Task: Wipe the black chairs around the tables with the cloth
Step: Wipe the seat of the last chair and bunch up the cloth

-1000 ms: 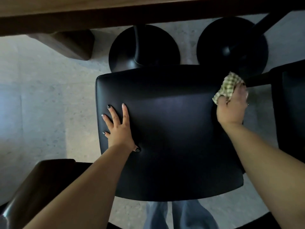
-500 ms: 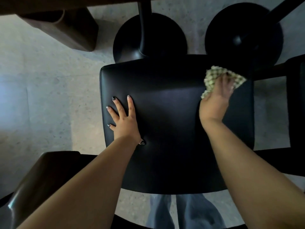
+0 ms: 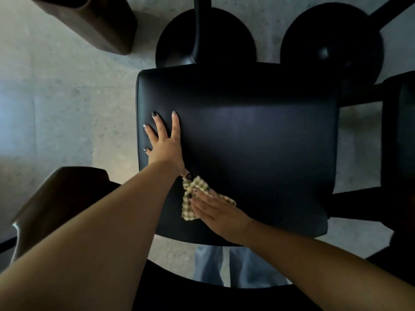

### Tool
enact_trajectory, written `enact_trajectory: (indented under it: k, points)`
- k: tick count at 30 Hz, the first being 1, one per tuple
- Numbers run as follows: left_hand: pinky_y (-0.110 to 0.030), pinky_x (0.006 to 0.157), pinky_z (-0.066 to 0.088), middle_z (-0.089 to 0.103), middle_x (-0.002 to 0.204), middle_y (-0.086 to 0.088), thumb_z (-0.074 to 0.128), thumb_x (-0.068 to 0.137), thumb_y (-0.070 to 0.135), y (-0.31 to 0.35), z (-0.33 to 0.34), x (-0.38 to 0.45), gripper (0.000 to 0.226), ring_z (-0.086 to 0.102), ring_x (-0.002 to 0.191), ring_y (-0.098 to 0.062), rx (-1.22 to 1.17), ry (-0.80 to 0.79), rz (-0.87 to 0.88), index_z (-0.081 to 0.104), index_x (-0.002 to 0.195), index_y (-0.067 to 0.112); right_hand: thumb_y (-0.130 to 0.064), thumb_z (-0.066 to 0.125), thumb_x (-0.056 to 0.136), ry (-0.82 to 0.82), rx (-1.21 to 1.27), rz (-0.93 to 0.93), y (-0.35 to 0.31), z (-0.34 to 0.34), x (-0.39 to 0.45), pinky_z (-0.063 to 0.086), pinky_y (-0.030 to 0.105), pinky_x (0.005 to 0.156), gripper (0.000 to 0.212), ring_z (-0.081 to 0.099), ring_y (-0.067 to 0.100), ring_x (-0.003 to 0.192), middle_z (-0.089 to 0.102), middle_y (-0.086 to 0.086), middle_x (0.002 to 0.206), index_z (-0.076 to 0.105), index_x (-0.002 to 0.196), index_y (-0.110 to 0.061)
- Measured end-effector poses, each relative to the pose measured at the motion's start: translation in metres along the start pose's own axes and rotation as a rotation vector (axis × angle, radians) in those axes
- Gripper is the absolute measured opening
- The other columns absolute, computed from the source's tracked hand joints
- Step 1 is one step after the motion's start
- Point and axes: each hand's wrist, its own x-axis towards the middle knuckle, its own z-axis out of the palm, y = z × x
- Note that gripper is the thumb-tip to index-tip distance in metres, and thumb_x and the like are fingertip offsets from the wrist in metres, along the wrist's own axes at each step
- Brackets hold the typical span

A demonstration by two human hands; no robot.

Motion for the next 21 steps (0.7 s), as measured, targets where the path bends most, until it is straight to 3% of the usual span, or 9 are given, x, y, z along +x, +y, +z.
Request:
enact_trajectory:
  k: [2, 4, 6, 8, 10, 12, 14, 17, 21]
  points:
    - [-0.059, 0.112, 0.026, -0.037, 0.154, -0.011, 0.094, 0.055, 0.030, 0.000, -0.007, -0.003, 0.155, -0.022, 0.144, -0.041, 0.032, -0.029, 0.006, -0.031, 0.146, 0.031, -0.008, 0.038, 0.092, -0.148, 0.114, -0.098, -0.003, -0.005, -0.004, 0.010, 0.043, 0.119, 0.055, 0.009, 0.029, 0.147, 0.021, 0.010, 0.158, 0.032, 0.147, -0.008]
    - [-0.057, 0.113, 0.028, -0.033, 0.155, -0.013, 0.092, 0.061, 0.028, -0.002, -0.019, -0.005, 0.149, -0.015, 0.146, -0.042, 0.095, -0.069, 0.013, -0.030, 0.147, 0.031, 0.001, 0.043, 0.088, -0.323, 0.561, -0.053, -0.009, -0.016, -0.004, 0.005, 0.035, 0.120, 0.059, 0.008, 0.025, 0.147, 0.021, 0.010, 0.157, 0.035, 0.146, -0.007]
    - [-0.053, 0.113, 0.031, -0.023, 0.159, -0.015, 0.088, 0.070, 0.025, -0.005, -0.035, -0.007, 0.136, 0.001, 0.148, -0.042, 0.144, -0.139, 0.019, -0.022, 0.151, 0.028, 0.005, 0.048, 0.083, -0.466, 1.033, 0.155, -0.011, -0.040, -0.009, 0.032, 0.023, 0.110, 0.052, 0.044, 0.019, 0.132, 0.051, 0.010, 0.140, 0.058, 0.131, -0.011]
    - [-0.042, 0.112, 0.035, 0.006, 0.162, -0.015, 0.080, 0.079, 0.027, -0.006, -0.052, -0.014, 0.107, 0.028, 0.143, -0.036, 0.125, -0.174, 0.076, 0.006, 0.156, 0.021, 0.001, 0.052, 0.082, -0.505, 1.296, 0.349, -0.003, -0.064, -0.019, 0.048, 0.014, 0.083, 0.039, 0.062, 0.006, 0.099, 0.069, 0.004, 0.116, 0.070, 0.114, -0.013]
    - [-0.033, 0.109, 0.037, 0.041, 0.150, -0.009, 0.068, 0.088, 0.025, -0.003, -0.067, -0.028, 0.065, 0.045, 0.133, -0.028, -0.031, -0.149, 0.151, 0.041, 0.146, 0.014, -0.001, 0.053, 0.086, -0.385, 1.457, 0.540, 0.013, -0.091, -0.033, 0.047, 0.010, 0.073, 0.030, 0.062, 0.000, 0.083, 0.071, 0.000, 0.102, 0.072, 0.107, -0.013]
    - [-0.032, 0.103, 0.043, 0.058, 0.136, -0.007, 0.061, 0.093, 0.015, 0.003, -0.078, -0.051, 0.044, 0.054, 0.124, -0.024, -0.390, -0.122, 0.154, 0.054, 0.136, 0.012, 0.000, 0.053, 0.089, -0.196, 1.669, 0.734, 0.034, -0.127, -0.050, 0.049, 0.014, 0.075, 0.024, 0.063, 0.004, 0.080, 0.070, 0.002, 0.096, 0.072, 0.099, -0.013]
    - [-0.030, 0.090, 0.049, 0.066, 0.123, -0.003, 0.061, 0.093, 0.012, 0.011, -0.095, -0.086, 0.040, 0.060, 0.115, -0.019, -0.792, -0.154, 0.192, 0.057, 0.132, 0.019, 0.001, 0.047, 0.091, -0.022, 1.906, 0.868, 0.050, -0.165, -0.067, 0.052, 0.022, 0.075, 0.026, 0.067, 0.013, 0.081, 0.071, 0.008, 0.094, 0.070, 0.096, -0.011]
    - [-0.033, 0.092, 0.050, 0.069, 0.118, 0.011, 0.073, 0.082, 0.042, 0.018, -0.124, -0.148, 0.041, 0.061, 0.115, -0.007, -1.161, -0.296, 0.323, 0.059, 0.121, 0.041, -0.017, 0.046, 0.093, 0.239, 2.295, 0.938, 0.061, -0.224, -0.094, 0.056, 0.033, 0.073, 0.025, 0.070, 0.024, 0.086, 0.072, 0.015, 0.100, 0.068, 0.100, -0.008]
    - [-0.038, 0.093, 0.049, 0.067, 0.123, 0.010, 0.068, 0.081, 0.047, 0.027, -0.163, -0.213, 0.054, 0.064, 0.114, -0.012, -1.322, -0.305, 0.489, 0.050, 0.132, 0.042, -0.045, 0.060, 0.082, 0.444, 2.397, 0.683, 0.050, -0.302, -0.124, 0.053, 0.041, 0.089, 0.050, 0.063, 0.031, 0.110, 0.065, 0.018, 0.121, 0.067, 0.115, -0.009]
